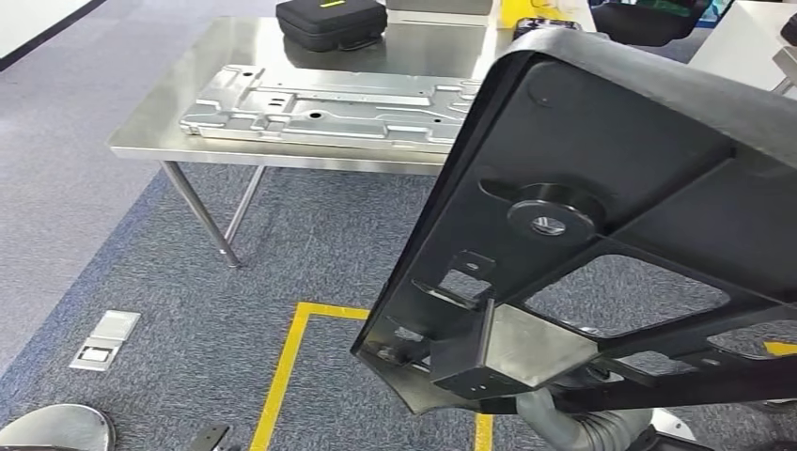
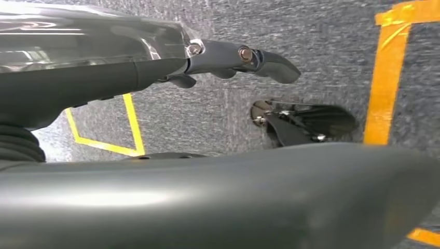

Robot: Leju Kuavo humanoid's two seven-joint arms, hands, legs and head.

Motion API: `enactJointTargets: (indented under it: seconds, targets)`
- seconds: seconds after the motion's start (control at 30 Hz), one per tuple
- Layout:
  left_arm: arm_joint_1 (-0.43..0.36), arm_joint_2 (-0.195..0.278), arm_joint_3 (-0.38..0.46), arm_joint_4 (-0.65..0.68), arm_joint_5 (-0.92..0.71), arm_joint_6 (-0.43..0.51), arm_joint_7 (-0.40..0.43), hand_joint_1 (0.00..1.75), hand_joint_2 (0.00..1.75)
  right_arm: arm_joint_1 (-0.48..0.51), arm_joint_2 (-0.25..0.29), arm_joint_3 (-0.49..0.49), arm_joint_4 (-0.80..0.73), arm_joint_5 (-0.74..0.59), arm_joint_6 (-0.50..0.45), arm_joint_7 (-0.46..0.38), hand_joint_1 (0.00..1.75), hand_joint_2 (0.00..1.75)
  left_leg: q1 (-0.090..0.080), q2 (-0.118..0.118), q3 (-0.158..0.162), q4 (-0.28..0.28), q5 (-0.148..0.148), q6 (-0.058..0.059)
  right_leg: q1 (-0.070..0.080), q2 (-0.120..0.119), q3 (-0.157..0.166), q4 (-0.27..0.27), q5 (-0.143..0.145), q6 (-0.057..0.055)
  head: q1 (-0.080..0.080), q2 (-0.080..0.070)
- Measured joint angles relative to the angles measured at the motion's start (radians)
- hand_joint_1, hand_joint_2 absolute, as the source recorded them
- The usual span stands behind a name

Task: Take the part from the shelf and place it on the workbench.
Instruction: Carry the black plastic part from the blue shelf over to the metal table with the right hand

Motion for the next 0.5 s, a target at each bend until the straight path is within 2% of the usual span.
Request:
enactJointTargets:
  seconds: [0.03,0.07,0.1,0.17,0.23,0.27,0.3,0.37,0.4,0.43,0.47,0.5]
  targets:
    - [0.0,-0.001,0.0,0.0,0.0,0.0,0.0,0.0,1.75,0.0,-0.001,0.0,0.0,0.005,-0.003,0.0,1.75,1.75,0.0,0.0,0.01,-0.001,-0.007,-0.003,0.004,0.0,0.019,-0.058,0.039,-0.008,0.0,0.0]
    - [-0.001,-0.002,0.0,0.0,0.001,0.0,0.0,0.0,1.75,0.001,-0.003,0.0,-0.001,0.009,-0.005,0.0,1.75,1.75,0.001,0.0,0.015,-0.003,-0.013,-0.006,0.009,0.0,0.035,-0.106,0.063,-0.016,0.0,0.0]
    - [-0.002,-0.003,0.001,0.0,0.002,0.0,0.0,0.0,1.75,0.002,-0.005,0.001,-0.002,0.012,-0.007,0.0,1.75,1.75,0.002,0.0,0.017,-0.005,-0.016,-0.011,0.014,0.0,0.043,-0.131,0.068,-0.023,0.0,0.0]
    - [-0.003,-0.004,0.001,0.0,0.004,-0.001,0.001,0.0,1.75,0.005,-0.011,0.001,-0.004,0.018,-0.009,0.001,1.75,1.75,0.004,0.002,0.02,-0.016,-0.018,-0.022,0.019,0.0,0.053,-0.153,0.056,-0.032,0.0,0.0]
    - [-0.004,-0.005,0.001,0.0,0.005,-0.001,0.0,0.0,1.75,0.012,-0.018,0.001,-0.01,0.026,-0.011,0.001,1.75,1.75,0.002,0.004,0.028,-0.016,-0.026,-0.032,0.012,-0.002,0.073,-0.177,0.05,-0.038,-0.001,0.0]
    - [-0.005,-0.005,0.001,0.0,0.006,-0.001,0.0,0.0,1.75,0.016,-0.021,0.001,-0.013,0.03,-0.014,0.001,1.75,1.75,0.001,0.004,0.02,0.007,-0.038,-0.035,0.007,-0.004,0.084,-0.187,0.048,-0.042,-0.002,0.0]
    - [-0.006,-0.004,0.001,0.0,0.006,0.0,0.0,0.0,1.75,0.019,-0.024,0.001,-0.015,0.034,-0.018,0.001,1.75,1.75,0.002,0.004,-0.004,0.053,-0.058,-0.038,0.004,-0.006,0.094,-0.192,0.045,-0.045,-0.003,0.0]
    - [-0.003,-0.003,0.002,0.0,0.007,0.001,0.0,0.0,1.75,0.024,-0.029,0.0,-0.016,0.04,-0.025,0.0,1.75,1.75,0.003,0.003,-0.085,0.187,-0.101,-0.045,0.002,-0.008,0.109,-0.193,0.033,-0.049,-0.003,0.0]
    - [0.0,-0.003,0.002,0.0,0.008,0.002,0.001,0.0,1.75,0.028,-0.032,0.0,-0.016,0.043,-0.027,0.0,1.75,1.75,0.004,0.003,-0.121,0.236,-0.106,-0.048,0.002,-0.007,0.118,-0.193,0.025,-0.048,-0.003,0.0]
    - [0.002,-0.002,0.002,0.0,0.008,0.002,0.001,0.0,1.75,0.032,-0.035,0.0,-0.016,0.045,-0.028,-0.001,1.75,1.75,0.004,0.003,-0.143,0.252,-0.089,-0.049,0.002,-0.005,0.128,-0.193,0.018,-0.047,-0.003,0.0]
    - [0.004,-0.002,0.002,0.0,0.008,0.002,0.001,0.0,1.75,0.035,-0.038,-0.001,-0.016,0.046,-0.029,-0.001,1.75,1.75,0.004,0.003,-0.145,0.227,-0.051,-0.049,0.001,-0.003,0.14,-0.193,0.009,-0.044,-0.003,0.0]
    - [0.004,-0.002,0.002,0.0,0.009,0.002,0.001,0.0,1.75,0.037,-0.04,-0.001,-0.017,0.046,-0.029,-0.002,1.75,1.75,0.004,0.003,-0.13,0.167,0.001,-0.048,0.0,-0.002,0.154,-0.193,-0.001,-0.041,-0.003,0.0]
